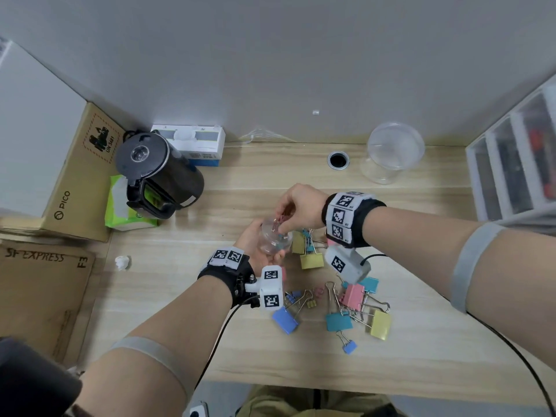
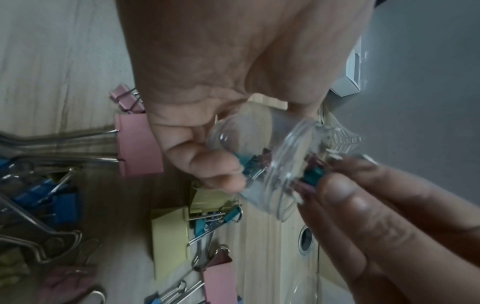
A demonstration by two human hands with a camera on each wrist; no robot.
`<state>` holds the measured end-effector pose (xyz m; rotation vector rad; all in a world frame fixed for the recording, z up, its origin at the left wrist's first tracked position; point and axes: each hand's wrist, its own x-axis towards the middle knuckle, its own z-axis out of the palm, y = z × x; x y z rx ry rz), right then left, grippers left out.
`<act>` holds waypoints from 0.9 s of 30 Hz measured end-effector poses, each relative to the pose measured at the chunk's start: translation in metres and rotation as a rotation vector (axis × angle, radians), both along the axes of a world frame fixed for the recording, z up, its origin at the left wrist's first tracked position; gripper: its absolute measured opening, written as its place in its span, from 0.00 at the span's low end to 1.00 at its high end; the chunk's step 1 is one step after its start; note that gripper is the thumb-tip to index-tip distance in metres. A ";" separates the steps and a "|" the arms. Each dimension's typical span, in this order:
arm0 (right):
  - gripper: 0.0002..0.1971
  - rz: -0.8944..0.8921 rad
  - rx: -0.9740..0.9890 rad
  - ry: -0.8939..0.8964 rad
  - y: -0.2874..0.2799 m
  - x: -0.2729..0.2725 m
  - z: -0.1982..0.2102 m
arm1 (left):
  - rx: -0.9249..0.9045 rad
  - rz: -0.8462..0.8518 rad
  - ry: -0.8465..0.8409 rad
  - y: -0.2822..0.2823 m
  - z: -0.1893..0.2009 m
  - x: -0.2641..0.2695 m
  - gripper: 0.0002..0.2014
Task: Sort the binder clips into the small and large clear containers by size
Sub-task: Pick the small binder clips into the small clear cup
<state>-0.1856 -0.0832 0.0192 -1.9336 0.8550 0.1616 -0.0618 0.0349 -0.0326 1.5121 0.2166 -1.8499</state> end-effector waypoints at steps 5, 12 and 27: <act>0.11 -0.029 0.213 -0.112 0.012 0.001 -0.002 | 0.004 -0.003 -0.039 0.008 0.000 0.003 0.22; 0.07 -0.310 0.314 -0.136 0.012 0.004 -0.014 | 0.019 0.004 0.006 0.036 -0.012 0.028 0.26; 0.16 0.346 -0.471 0.408 0.053 0.010 -0.076 | 0.063 0.027 -0.007 0.072 -0.029 0.061 0.26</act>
